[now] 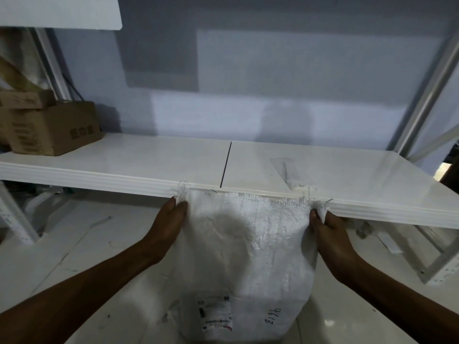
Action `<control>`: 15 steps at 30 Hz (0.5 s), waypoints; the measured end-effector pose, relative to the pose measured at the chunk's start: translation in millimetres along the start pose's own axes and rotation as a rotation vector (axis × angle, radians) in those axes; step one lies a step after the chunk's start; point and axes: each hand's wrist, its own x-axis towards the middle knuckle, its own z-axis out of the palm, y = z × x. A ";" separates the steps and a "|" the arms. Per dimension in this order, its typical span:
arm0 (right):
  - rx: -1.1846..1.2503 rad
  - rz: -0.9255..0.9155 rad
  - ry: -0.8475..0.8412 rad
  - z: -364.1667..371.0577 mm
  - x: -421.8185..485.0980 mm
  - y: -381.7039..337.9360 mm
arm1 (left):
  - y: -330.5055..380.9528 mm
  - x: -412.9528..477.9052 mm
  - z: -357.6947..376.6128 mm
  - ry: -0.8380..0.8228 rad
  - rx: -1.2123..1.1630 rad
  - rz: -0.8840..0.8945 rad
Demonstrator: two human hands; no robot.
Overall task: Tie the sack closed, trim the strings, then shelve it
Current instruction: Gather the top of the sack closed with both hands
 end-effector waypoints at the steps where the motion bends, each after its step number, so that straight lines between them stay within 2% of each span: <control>1: 0.021 0.015 -0.005 2.4 -0.2 -0.6 | 0.9 0.0 2.3 0.006 -0.003 0.002; 6: 0.126 0.138 -0.012 9.9 3.9 -0.9 | 6.4 -2.2 10.4 0.025 -0.050 -0.025; 9: 0.160 0.088 -0.044 10.5 5.5 1.3 | 4.4 -2.7 11.2 -0.063 -0.102 -0.007; 11: 0.110 0.012 -0.086 11.8 -1.1 -8.2 | 2.6 -4.7 8.7 -0.105 -0.032 0.014; 15: -0.033 -0.080 -0.163 7.1 -2.6 -8.9 | -0.1 -5.8 8.2 -0.044 0.233 0.079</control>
